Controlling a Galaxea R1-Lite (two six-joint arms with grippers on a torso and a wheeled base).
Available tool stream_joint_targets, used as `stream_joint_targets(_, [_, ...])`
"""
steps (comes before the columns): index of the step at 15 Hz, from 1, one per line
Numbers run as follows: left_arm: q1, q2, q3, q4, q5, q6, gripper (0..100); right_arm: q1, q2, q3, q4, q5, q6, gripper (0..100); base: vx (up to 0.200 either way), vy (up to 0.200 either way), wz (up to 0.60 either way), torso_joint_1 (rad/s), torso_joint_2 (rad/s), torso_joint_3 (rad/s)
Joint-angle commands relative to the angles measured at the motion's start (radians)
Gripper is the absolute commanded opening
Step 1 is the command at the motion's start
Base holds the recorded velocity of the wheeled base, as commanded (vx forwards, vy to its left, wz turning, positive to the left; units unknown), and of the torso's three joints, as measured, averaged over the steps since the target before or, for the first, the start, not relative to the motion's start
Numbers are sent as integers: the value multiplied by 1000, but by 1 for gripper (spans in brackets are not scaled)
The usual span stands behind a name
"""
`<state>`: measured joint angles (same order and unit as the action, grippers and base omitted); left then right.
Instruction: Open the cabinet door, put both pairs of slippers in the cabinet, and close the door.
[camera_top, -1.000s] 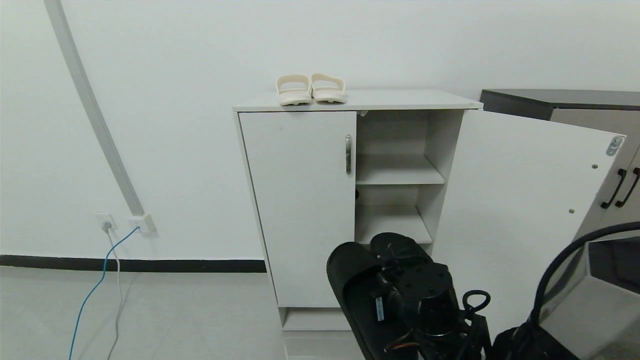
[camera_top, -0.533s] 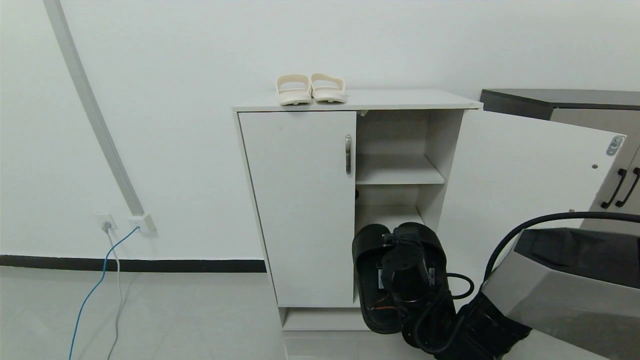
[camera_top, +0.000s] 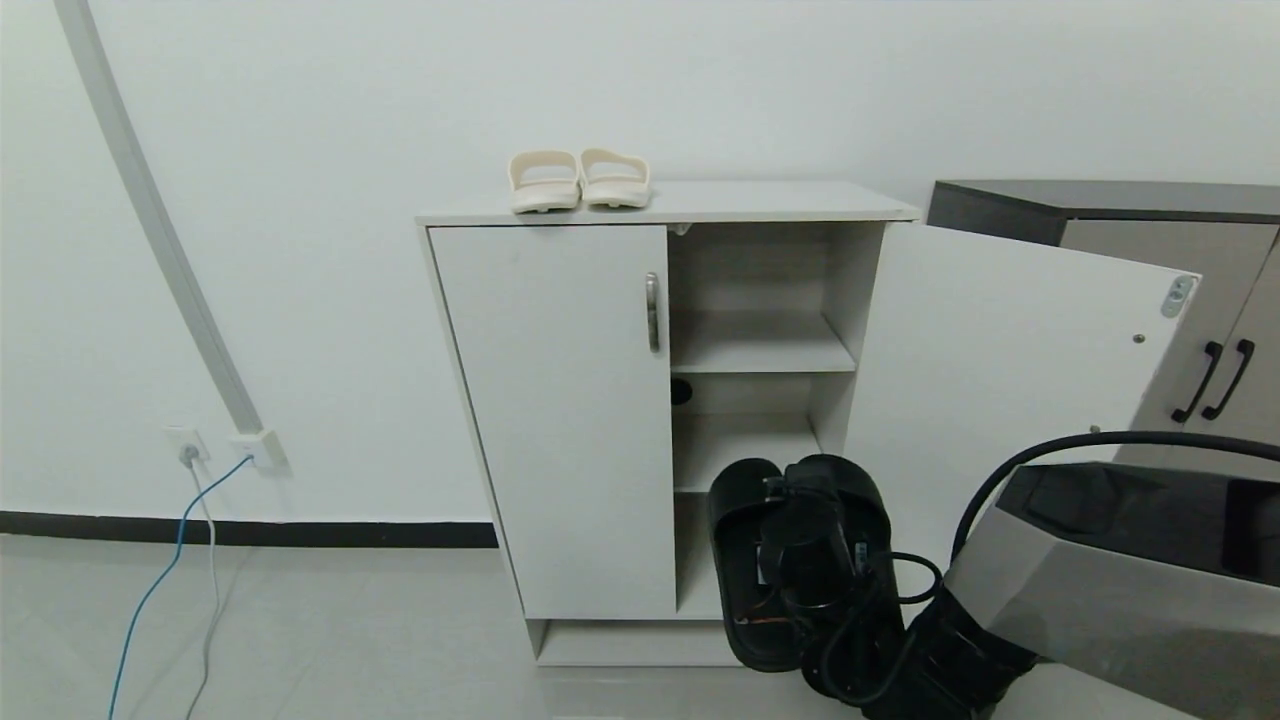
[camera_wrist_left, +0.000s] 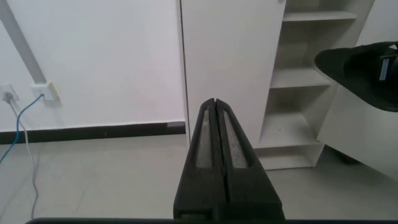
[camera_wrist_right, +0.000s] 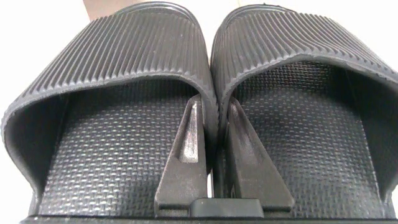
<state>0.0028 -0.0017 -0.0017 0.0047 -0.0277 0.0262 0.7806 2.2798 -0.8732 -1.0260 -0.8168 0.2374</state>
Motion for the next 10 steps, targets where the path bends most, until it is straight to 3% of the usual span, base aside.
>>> stream_joint_targets(1, [0,3,0,0,0,0,0,-6,15,-6,0,1,0,0,0,0,0,0,0,0])
stream_joint_targets(5, [0,3,0,0,-1,0,0,0,21,-23,0,45,2,0,0,0,0,0,0,0])
stream_joint_targets(7, [0,2,0,0,0,0,0,8,60,-86,0,113,-1,0,0,0,0,0,0,0])
stream_joint_targets(10, [0,2,0,0,0,0,0,-1,119,-147,0,119,-1,0,0,0,0,0,0,0])
